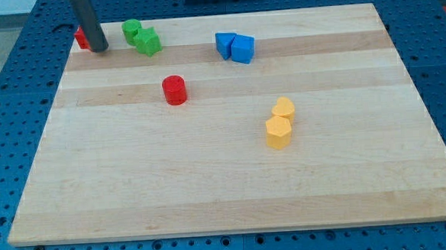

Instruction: Separate green star from green circle

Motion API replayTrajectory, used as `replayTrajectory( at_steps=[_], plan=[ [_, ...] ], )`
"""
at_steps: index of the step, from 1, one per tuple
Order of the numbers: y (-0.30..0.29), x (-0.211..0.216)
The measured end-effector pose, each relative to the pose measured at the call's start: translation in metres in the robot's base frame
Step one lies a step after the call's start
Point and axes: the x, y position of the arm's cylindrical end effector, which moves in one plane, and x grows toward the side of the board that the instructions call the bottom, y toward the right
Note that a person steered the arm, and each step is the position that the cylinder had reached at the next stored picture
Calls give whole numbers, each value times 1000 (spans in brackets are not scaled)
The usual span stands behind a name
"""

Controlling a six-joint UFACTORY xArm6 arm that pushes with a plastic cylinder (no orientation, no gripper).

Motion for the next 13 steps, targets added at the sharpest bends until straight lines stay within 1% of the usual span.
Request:
replayTrajectory(
  at_steps=[2, 5, 9, 13],
  plan=[
    [0, 9],
    [27, 10],
    [34, 10],
    [54, 10]
  ],
)
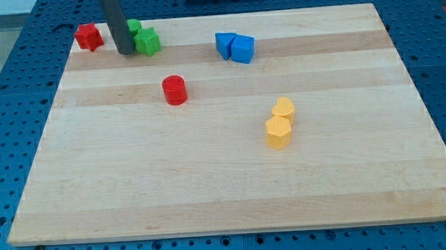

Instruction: Separate green star from green circle

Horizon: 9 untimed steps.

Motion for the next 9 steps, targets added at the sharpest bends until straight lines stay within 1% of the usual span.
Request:
replayTrajectory(
  at_steps=[5, 9],
  plan=[
    [24, 0],
    [24, -6]
  ],
)
